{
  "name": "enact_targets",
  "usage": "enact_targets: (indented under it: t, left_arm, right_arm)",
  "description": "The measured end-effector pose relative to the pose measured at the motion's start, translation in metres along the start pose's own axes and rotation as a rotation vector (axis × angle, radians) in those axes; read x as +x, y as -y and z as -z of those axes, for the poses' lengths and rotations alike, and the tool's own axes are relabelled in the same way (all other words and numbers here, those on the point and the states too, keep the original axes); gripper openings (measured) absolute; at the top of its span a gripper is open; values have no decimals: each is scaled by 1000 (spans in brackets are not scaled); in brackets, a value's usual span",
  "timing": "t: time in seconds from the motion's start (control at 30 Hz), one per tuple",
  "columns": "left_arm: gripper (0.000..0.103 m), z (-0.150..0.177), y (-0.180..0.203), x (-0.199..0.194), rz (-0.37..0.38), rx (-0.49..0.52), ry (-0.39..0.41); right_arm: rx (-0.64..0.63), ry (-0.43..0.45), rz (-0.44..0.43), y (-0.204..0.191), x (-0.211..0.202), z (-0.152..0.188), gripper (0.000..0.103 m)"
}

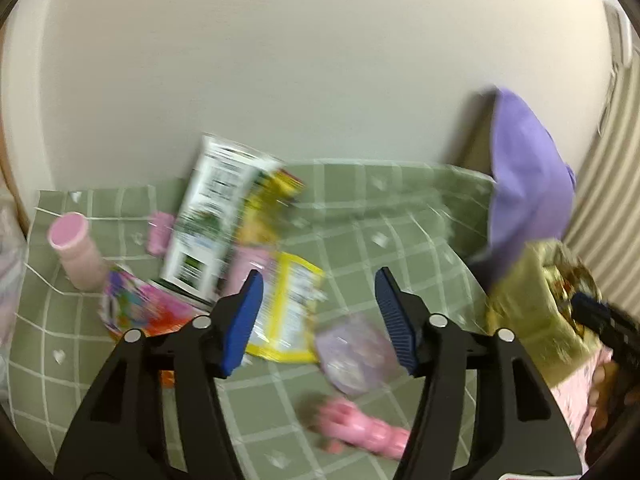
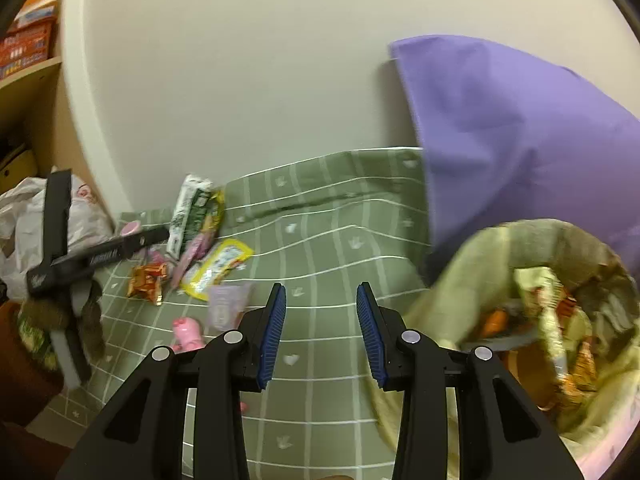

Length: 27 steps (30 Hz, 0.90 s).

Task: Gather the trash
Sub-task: 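Grasp the white milk carton with the left tool while the right tool grasps a yellow snack bag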

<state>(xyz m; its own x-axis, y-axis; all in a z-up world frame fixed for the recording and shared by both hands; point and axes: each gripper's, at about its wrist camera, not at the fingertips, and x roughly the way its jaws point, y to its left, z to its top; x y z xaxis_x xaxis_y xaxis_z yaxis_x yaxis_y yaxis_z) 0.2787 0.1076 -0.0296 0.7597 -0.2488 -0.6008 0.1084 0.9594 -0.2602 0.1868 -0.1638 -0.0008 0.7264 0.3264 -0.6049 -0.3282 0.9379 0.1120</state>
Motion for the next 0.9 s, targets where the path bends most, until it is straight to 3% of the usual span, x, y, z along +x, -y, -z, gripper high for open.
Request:
enact_targets:
  t: [0.1, 0.3, 0.63, 0.8, 0.9]
  left_arm:
    - [60, -14, -27, 8, -28, -4, -2]
    - [60, -34, -41, 36, -88, 47, -37]
    - [61, -72, -56, 99, -143, 72, -114]
    - [66, -80, -61, 117, -146, 77, -178]
    - [65, -81, -60, 108, -131, 80, -162]
  right_arm:
    - [-9, -14, -25, -8, 9, -1, 35]
    - [-6, -37, -42, -12, 18, 1, 35]
    - [26, -59, 6, -4, 20, 3, 35]
    - [35, -67, 11, -3, 19, 3, 35]
    - [29, -81, 0, -6, 24, 3, 35]
